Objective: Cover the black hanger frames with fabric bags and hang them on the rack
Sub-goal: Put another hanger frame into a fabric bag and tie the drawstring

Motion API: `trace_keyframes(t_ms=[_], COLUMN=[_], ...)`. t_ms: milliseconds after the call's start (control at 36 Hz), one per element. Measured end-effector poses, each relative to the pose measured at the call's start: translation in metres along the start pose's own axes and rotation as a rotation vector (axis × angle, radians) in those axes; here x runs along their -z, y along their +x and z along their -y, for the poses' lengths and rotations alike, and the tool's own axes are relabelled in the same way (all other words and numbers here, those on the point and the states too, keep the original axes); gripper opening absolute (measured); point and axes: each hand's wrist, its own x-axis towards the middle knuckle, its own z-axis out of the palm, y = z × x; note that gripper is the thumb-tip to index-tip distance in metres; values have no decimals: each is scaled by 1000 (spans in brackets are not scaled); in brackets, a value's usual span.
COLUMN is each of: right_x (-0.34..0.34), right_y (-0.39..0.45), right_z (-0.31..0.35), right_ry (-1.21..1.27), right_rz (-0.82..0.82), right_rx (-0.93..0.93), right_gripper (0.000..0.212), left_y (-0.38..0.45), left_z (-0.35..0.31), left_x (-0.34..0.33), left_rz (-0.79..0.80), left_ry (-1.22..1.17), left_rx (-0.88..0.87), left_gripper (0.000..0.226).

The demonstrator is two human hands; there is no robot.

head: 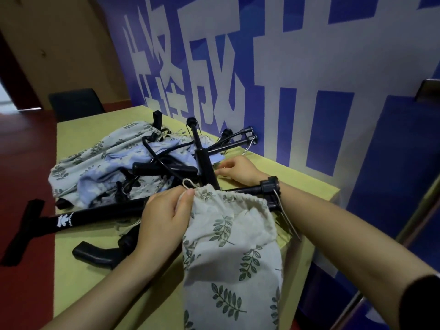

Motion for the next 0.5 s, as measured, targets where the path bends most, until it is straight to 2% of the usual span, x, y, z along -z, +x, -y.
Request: trace_keyframes(t_ms=[222, 389, 500], right_x=[-15, -3, 19], right_y=[13, -1, -18], right_z=[-2, -2, -1], right_ry=[102, 340, 550], right_rz=[-67, -10, 14], right_rx=[33, -2, -117], right_gripper=[11, 18, 14], left_y=[-1, 3, 7], left_z=[1, 2, 2], left_x=[0, -3, -5], left_rz=[-2, 18, 42], left_ry=[-3, -8, -49], left_rx=[0, 9, 5], left_gripper=[46, 47, 46])
